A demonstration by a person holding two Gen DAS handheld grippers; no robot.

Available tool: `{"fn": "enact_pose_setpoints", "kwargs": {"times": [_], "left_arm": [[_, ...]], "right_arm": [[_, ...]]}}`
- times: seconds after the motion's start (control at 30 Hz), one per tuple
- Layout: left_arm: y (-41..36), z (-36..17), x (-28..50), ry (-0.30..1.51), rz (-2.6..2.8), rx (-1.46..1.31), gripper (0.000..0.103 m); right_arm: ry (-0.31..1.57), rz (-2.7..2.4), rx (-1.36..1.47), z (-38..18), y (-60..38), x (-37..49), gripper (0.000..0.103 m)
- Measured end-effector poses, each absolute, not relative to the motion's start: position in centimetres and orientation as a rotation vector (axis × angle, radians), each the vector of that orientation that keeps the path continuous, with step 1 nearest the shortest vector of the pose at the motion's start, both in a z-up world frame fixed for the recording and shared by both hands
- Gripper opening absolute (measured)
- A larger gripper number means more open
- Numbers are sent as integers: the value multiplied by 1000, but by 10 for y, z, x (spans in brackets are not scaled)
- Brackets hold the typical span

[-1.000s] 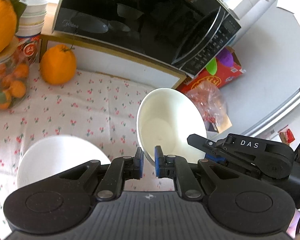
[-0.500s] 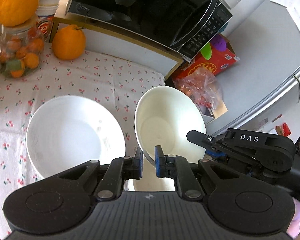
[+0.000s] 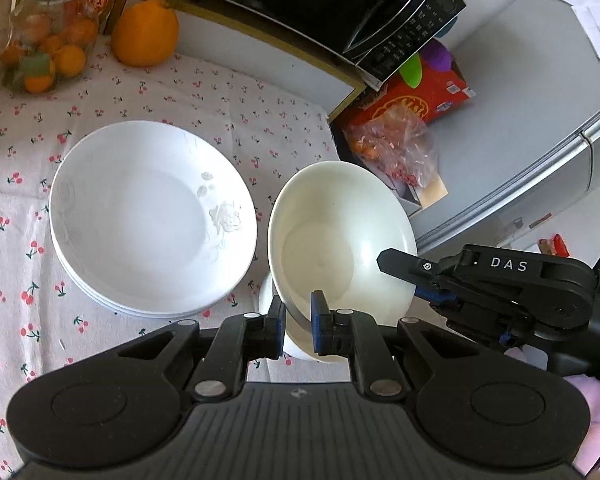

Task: Organize plates and bowls

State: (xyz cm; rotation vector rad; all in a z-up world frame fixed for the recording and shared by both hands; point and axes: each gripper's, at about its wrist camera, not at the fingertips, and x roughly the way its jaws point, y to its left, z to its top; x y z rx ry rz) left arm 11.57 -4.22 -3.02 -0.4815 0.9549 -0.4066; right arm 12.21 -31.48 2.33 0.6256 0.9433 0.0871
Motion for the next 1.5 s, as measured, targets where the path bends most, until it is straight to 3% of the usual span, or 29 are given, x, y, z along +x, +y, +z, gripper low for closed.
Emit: {"fn": "enact_pose_setpoints", "kwargs": {"times": [0.53,1.5], "left_arm": [[-75,-62,127,1084,-395,-478,14],[-77,-70,131,1117,-362,-464,18]], "right_arm": [[1046,-16,558,-6,-332,126,10],[1079,-58,493,-20,-330,132,14]]}}
